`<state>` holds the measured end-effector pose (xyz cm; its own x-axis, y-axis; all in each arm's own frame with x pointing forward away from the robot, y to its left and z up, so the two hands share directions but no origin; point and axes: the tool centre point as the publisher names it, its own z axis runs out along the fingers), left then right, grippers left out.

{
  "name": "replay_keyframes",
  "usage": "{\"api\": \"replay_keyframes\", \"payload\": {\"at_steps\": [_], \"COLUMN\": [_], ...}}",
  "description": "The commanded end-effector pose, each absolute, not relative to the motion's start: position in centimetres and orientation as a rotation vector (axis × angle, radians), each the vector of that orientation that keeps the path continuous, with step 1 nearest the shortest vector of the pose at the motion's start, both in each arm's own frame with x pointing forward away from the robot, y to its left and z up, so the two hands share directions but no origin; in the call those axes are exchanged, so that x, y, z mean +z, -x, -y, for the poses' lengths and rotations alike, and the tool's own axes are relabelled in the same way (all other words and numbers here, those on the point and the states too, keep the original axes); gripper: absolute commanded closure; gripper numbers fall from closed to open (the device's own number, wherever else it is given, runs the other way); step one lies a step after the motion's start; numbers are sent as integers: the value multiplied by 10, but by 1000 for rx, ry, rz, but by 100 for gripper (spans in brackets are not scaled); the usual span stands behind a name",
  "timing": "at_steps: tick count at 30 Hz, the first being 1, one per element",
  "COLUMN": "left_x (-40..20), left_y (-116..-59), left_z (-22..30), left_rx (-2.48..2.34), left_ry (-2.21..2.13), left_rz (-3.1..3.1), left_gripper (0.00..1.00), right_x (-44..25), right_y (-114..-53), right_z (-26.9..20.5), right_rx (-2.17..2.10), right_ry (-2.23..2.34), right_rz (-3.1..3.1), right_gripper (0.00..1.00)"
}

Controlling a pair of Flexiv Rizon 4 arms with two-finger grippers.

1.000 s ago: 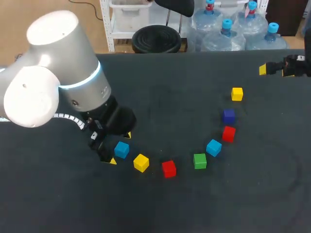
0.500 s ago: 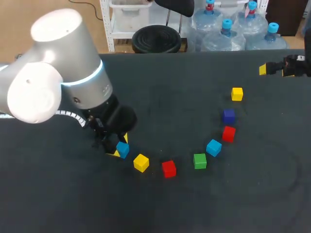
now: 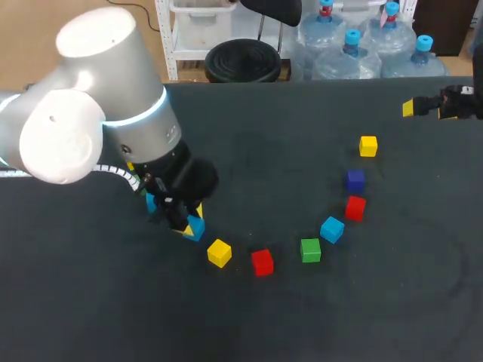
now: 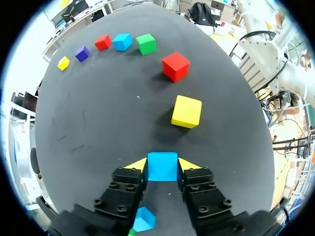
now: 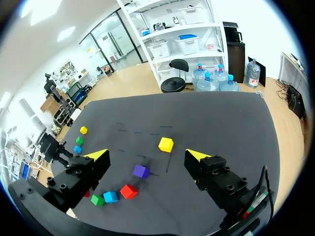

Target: Place the blue cubes, place green cubes on the blue cubes, place the yellow cubes on the green cubes, then place the red cubes on the yellow cubes, and place purple cube on the red cubes.

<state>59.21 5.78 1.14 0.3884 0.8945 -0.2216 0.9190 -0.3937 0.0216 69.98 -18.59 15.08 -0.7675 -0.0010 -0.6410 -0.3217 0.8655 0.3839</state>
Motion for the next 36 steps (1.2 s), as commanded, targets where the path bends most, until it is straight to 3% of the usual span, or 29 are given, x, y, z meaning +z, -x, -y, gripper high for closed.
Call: {"api": "replay_keyframes", "payload": {"at_steps": [1, 10, 36], "left_x": [29, 53, 40], "left_y": [-602, -636, -693], "left_z": [-51, -24, 54], "left_rx": [-236, -190, -142], "left_ry": [-2503, -2379, -2081], "left_rz": [-1639, -1699, -2008], "left_gripper": [100, 100, 100], "right_x": [151, 151, 151], "right_y": [-700, -700, -700], "right_z": [185, 185, 185], "right_rx": [635, 635, 635], "right_ry": [231, 231, 231], "right_rz": [-2376, -2376, -2376], "right_gripper": [0, 0, 0]}}
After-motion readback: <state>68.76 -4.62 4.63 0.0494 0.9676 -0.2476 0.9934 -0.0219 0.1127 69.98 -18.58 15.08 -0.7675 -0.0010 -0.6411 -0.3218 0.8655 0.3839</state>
